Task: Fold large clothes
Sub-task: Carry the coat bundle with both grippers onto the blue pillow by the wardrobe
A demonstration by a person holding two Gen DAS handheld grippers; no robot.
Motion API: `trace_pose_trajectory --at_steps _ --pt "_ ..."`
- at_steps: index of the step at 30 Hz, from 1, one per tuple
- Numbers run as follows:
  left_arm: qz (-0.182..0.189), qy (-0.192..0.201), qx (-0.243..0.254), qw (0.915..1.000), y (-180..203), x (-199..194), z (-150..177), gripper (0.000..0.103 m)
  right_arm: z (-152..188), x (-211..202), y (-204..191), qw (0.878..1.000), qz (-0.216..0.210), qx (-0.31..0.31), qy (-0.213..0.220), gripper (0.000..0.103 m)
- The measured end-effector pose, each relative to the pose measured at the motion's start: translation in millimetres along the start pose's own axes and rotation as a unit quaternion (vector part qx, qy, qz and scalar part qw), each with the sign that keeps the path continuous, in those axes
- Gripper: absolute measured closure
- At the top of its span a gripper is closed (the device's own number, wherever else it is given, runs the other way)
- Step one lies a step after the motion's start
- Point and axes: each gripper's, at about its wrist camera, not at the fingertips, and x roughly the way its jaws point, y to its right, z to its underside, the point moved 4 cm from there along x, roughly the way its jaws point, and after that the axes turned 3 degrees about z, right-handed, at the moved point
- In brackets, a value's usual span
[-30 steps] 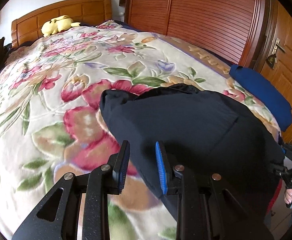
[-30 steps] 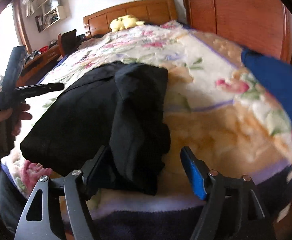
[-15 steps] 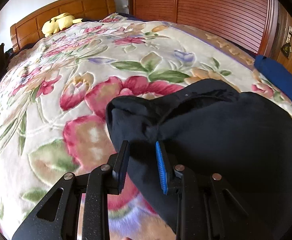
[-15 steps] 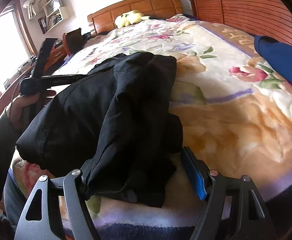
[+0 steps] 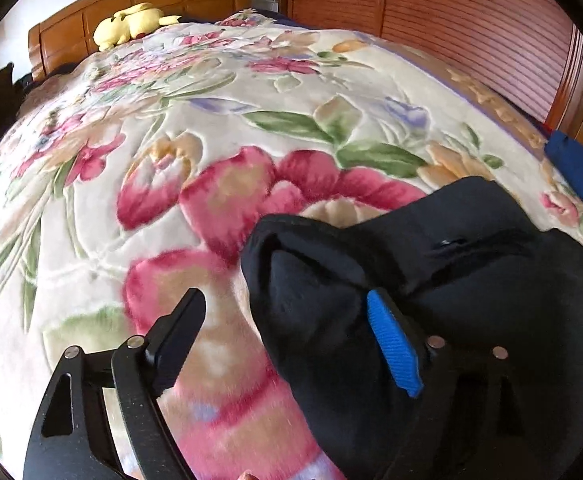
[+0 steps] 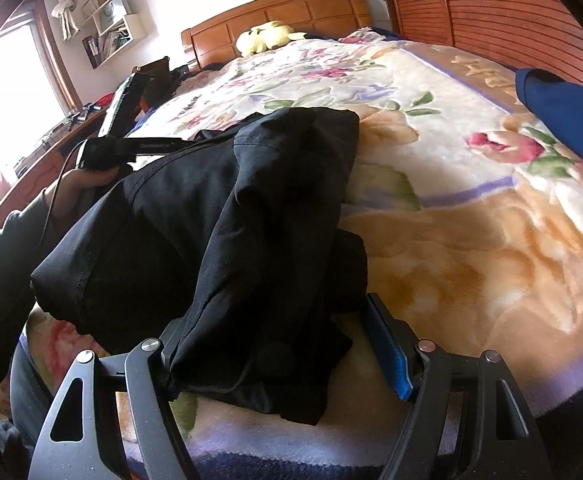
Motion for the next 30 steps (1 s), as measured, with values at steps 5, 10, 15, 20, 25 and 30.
trace_pose_trajectory --at_steps 5,10,15,20,25,30 --pt "0.008 -0.016 0.001 0.9998 -1 20 -7 0.015 1 0 0 1.0 0.0 0.0 0.002 0.028" --pt "0.045 -0.02 -0.027 0.9984 -14 29 -6 0.009 2 0 -1 1.0 0.0 0.002 0.003 0.028" --pt "0.073 -0.019 -0.023 0.9969 -12 21 -4 0.027 3 1 -1 1.0 -0.015 0.015 -0.003 0.03" --pt "0.094 -0.029 -0.018 0.995 -5 12 -6 0.061 0 11 -1 0.998 -0.036 0.04 -0.02 0.031" --pt "0.076 -0.006 -0.017 0.9969 -8 -14 -9 0.08 -3 9 -6 0.997 -0.061 0.039 -0.017 0.057" --pt "0.055 0.038 -0.007 0.9978 -4 -54 -22 0.084 -11 -16 -5 0.997 -0.07 0.025 0.034 0.083"
